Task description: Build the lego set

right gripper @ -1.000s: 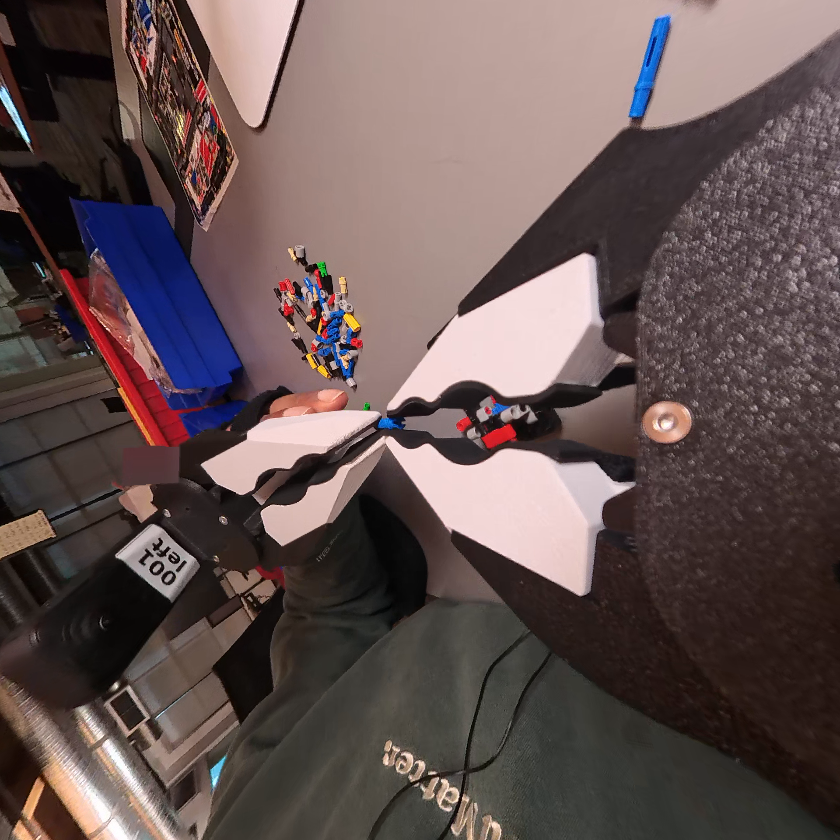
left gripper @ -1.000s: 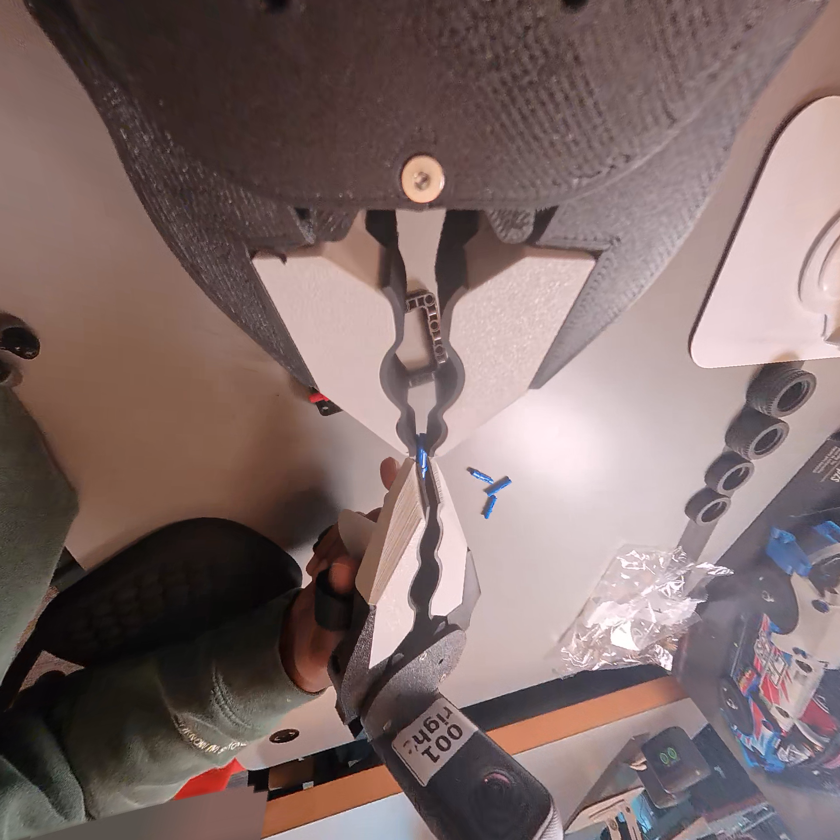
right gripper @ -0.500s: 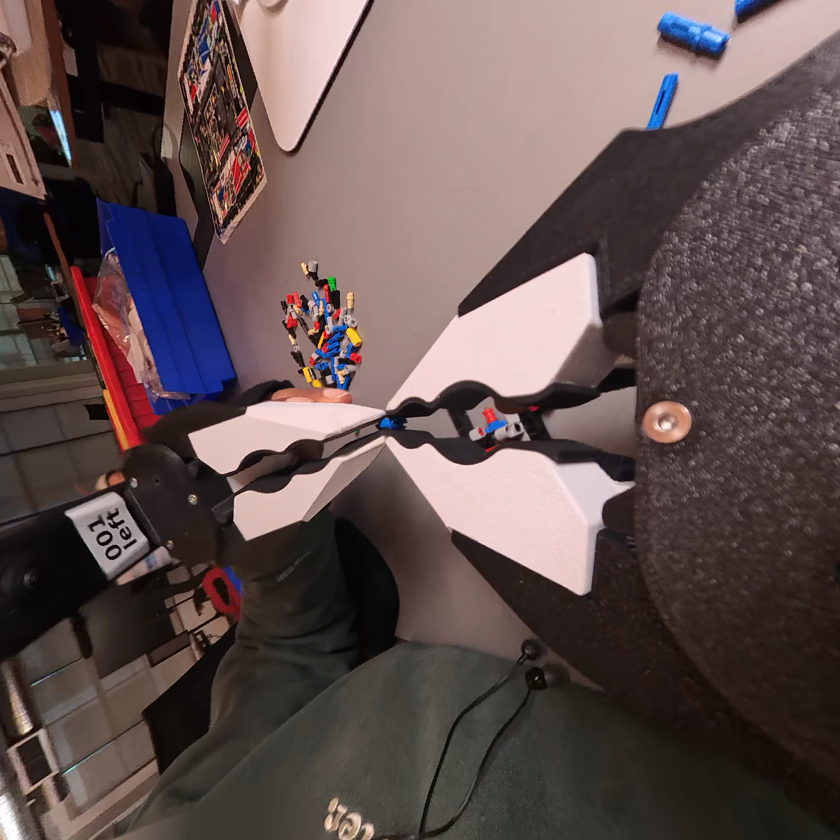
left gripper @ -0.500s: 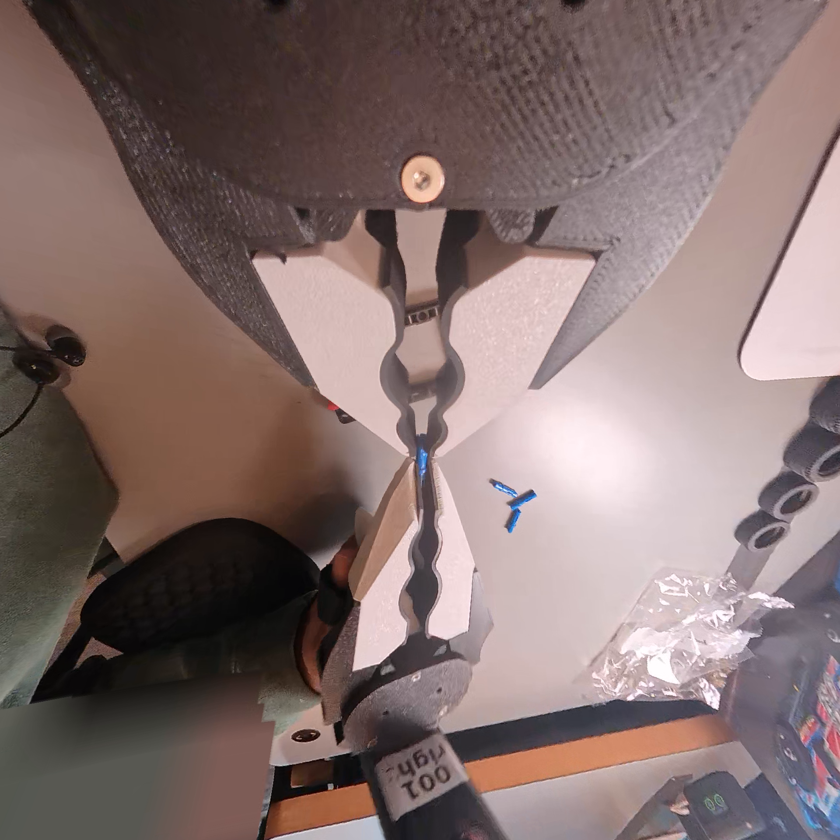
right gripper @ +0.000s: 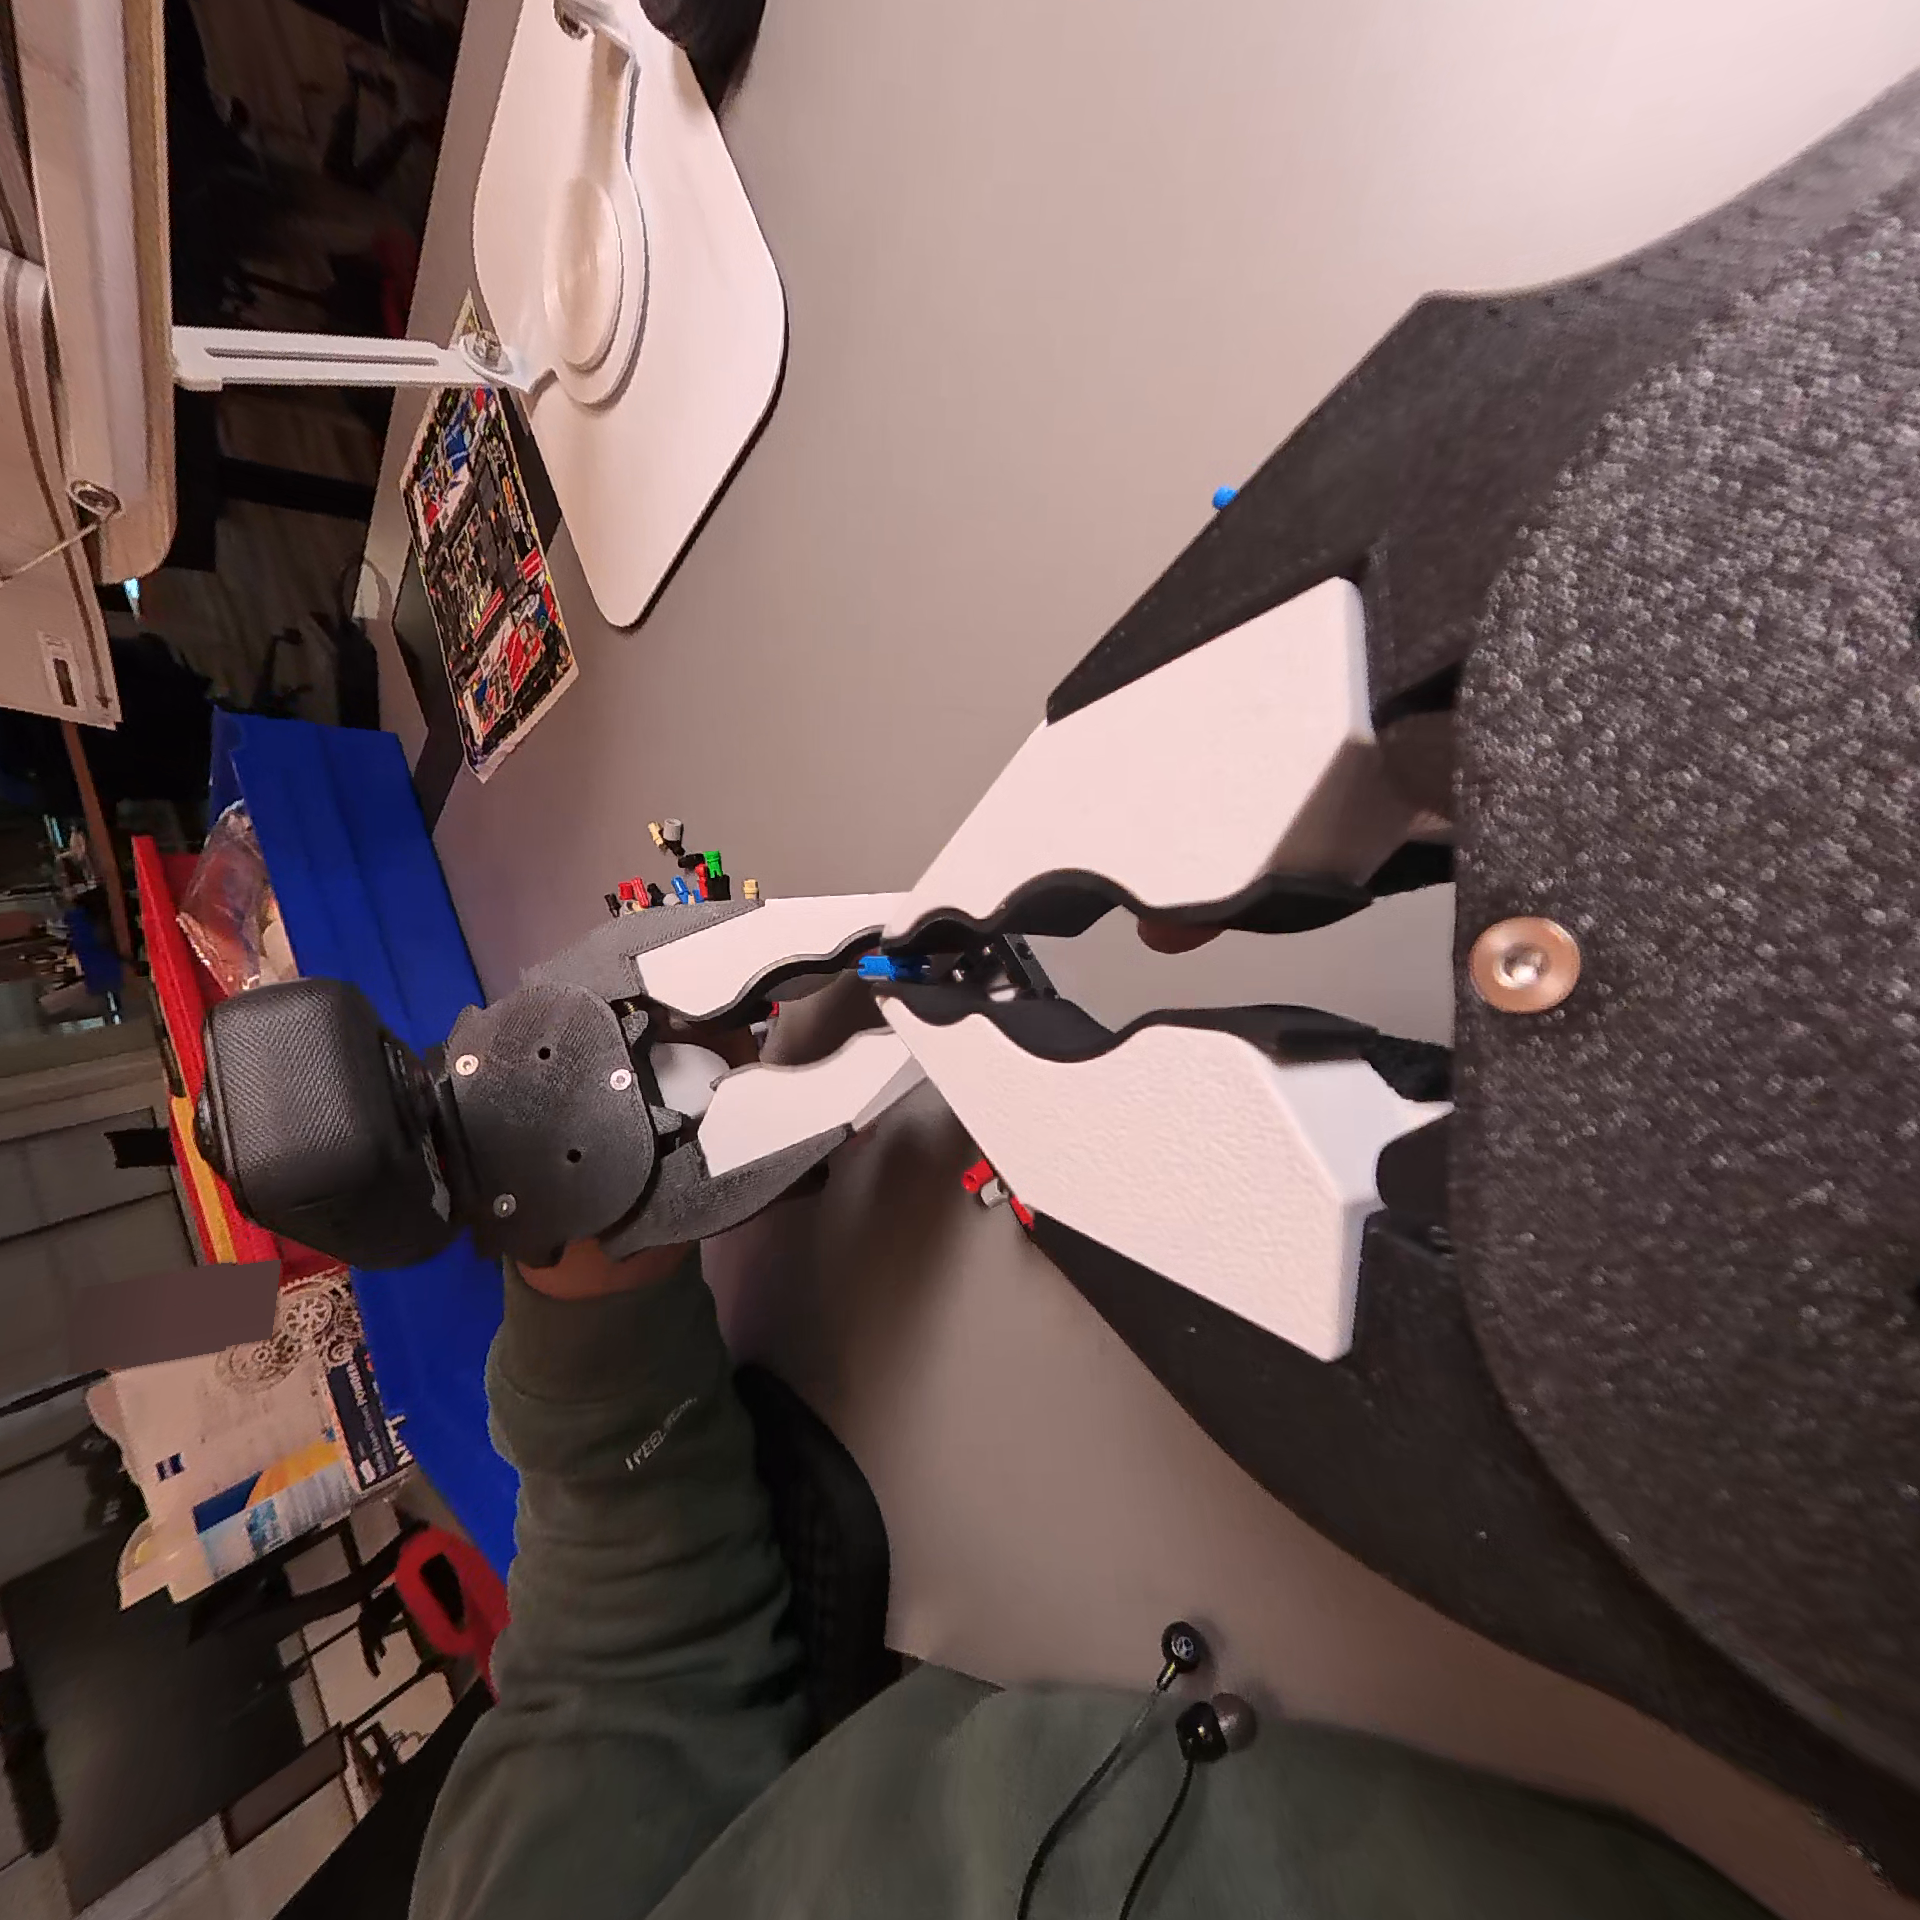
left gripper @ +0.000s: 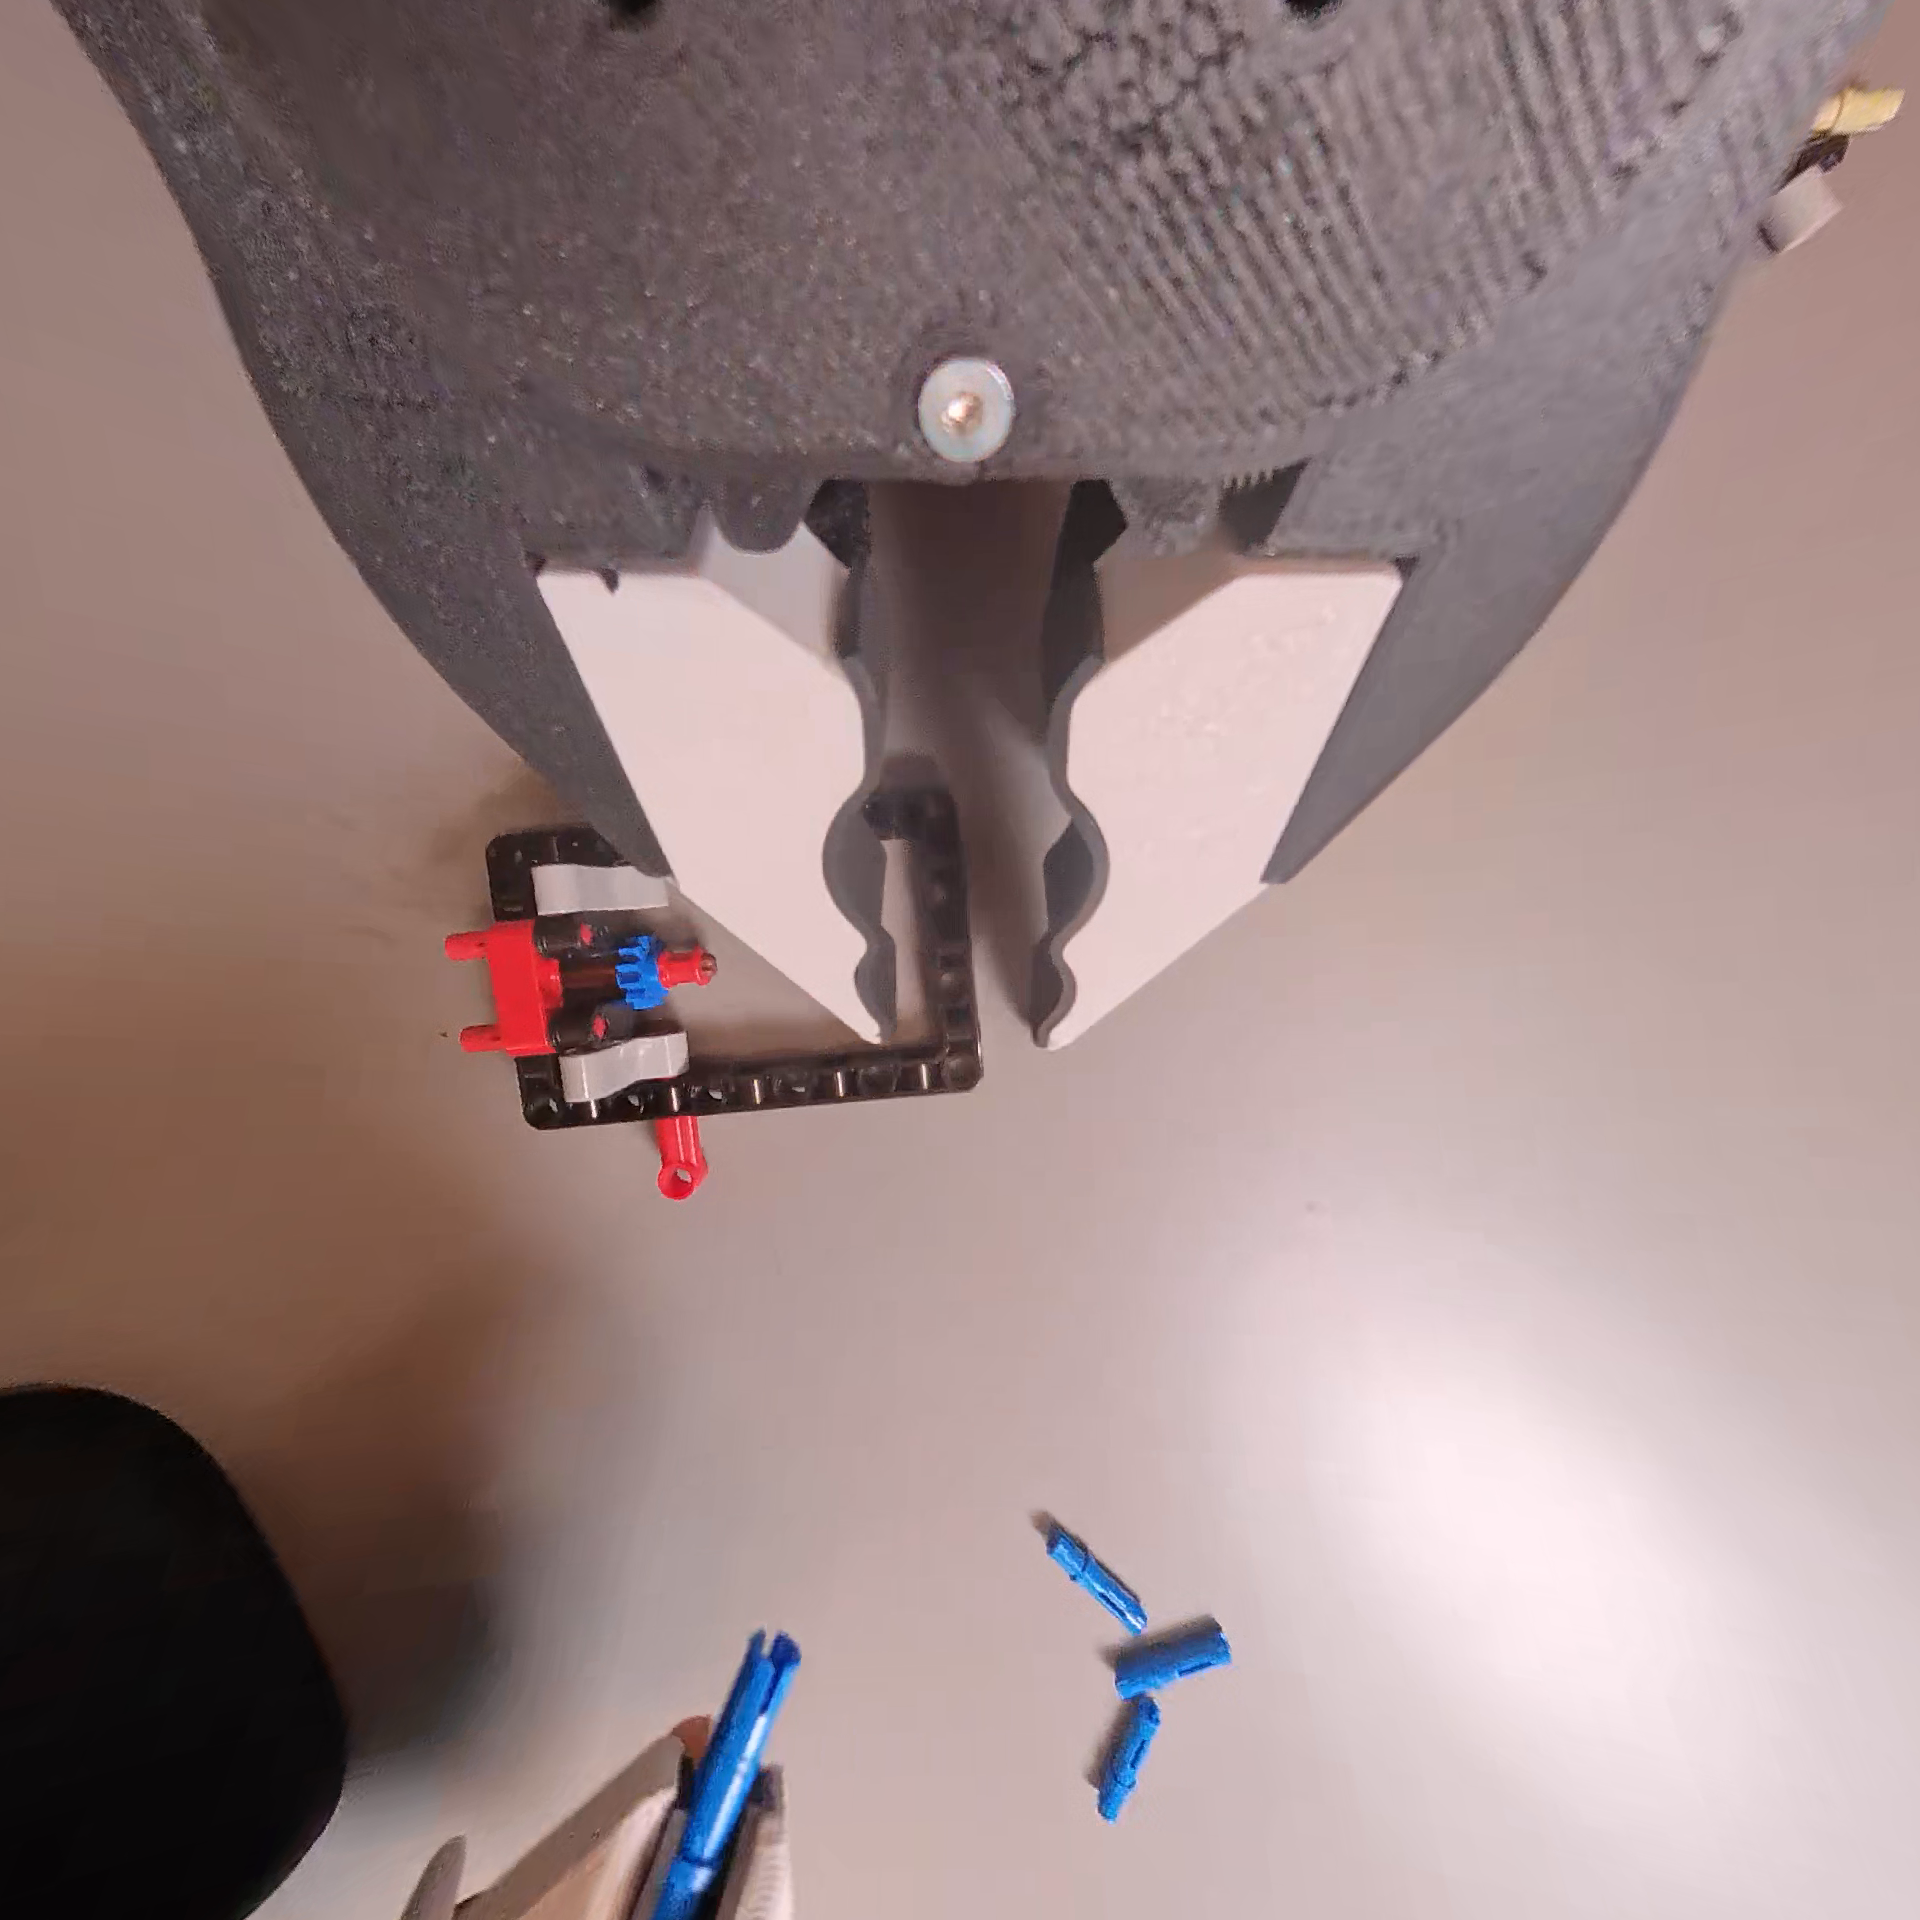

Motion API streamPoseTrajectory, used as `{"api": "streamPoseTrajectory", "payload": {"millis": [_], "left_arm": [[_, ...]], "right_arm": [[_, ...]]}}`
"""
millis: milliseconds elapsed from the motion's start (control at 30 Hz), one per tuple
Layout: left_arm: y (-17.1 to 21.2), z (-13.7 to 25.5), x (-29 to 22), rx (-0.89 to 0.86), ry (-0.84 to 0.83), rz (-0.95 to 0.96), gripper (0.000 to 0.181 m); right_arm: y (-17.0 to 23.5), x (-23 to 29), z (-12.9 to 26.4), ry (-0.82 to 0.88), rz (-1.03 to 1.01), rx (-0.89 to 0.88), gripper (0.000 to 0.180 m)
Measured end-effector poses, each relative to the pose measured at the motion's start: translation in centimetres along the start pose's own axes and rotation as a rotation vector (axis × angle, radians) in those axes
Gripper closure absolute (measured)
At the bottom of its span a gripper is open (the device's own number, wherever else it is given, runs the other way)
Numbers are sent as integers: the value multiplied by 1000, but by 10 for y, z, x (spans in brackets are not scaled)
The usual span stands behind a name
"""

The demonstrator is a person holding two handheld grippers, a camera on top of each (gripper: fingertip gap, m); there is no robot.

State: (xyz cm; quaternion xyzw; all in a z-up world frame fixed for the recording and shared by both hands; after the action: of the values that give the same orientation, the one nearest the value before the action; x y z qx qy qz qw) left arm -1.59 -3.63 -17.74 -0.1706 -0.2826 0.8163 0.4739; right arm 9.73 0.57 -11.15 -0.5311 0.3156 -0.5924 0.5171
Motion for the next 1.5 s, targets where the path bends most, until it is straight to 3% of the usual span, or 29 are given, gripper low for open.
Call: {"api": "streamPoseTrajectory", "payload": {"millis": [167,433,967,1500], "left_arm": [[-1,-4,-7,-70,-36,-97,174],[-14,37,-20,-490,-159,-169,175],[-23,43,-18,-522,-241,-125,176],[-15,37,-18,-454,-338,-152,177]], "right_arm": [[9,4,-3,-43,-3,57,178],[18,20,-13,-101,27,110,177],[23,20,-24,-81,-19,135,177],[33,15,-34,-46,-243,166,177]]}}
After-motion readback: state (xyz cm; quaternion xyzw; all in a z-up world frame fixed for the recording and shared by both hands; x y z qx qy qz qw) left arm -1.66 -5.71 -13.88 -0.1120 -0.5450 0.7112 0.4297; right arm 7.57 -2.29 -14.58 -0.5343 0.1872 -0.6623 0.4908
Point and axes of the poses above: each gripper's, where its closed fingertips meet, z back along the fingers, y out of its underside, x = y × z across the jaws, the point moved 5 cm from there along z, back along the fingers, and after that the axes turned 7 degrees about -z, right-handed, at the moved point
